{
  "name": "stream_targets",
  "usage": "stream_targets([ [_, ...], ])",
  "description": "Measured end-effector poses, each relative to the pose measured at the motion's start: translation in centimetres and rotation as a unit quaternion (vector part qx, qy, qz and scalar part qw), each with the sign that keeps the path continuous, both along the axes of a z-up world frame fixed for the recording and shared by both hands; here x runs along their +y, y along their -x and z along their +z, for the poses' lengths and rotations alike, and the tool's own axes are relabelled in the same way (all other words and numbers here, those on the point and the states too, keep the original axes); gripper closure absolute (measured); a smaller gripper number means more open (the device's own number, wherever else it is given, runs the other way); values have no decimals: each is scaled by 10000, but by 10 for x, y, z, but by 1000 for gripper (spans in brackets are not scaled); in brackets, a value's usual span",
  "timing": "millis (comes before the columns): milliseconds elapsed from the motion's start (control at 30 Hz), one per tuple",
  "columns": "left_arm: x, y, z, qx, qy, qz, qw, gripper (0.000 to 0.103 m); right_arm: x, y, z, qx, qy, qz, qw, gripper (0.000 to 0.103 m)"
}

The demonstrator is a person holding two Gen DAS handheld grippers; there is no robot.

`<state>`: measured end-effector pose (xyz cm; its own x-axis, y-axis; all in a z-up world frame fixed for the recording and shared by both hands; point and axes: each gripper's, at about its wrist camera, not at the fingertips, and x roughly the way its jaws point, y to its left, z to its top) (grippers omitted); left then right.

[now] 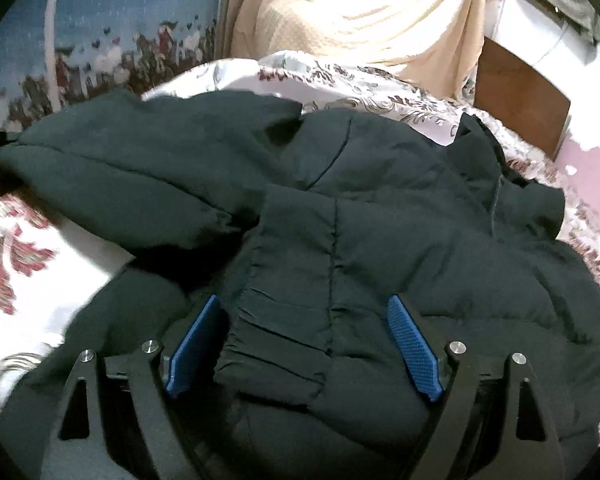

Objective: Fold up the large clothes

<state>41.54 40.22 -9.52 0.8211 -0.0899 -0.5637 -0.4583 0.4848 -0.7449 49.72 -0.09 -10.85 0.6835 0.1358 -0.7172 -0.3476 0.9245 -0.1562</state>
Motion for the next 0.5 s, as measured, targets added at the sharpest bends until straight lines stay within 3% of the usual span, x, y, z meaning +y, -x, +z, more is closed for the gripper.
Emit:
stream_targets([
  [100,-18,-3,49,-301,-588,-218,9976,93,-12,6,11,55,-335,-19,9994,21],
  [233,-61,-12,115,-697,-1317,-656,9867,94,-37,19,26,137,-715,-110,9973,21],
  [367,-118,-21,169,-976,-2019,-1186,9673,94,-70,31,44,31,-855,-175,9962,21],
  [500,-179,-29,203,-1241,-2460,-1790,9445,94,-115,42,64,-106,-1013,-353,9942,21],
])
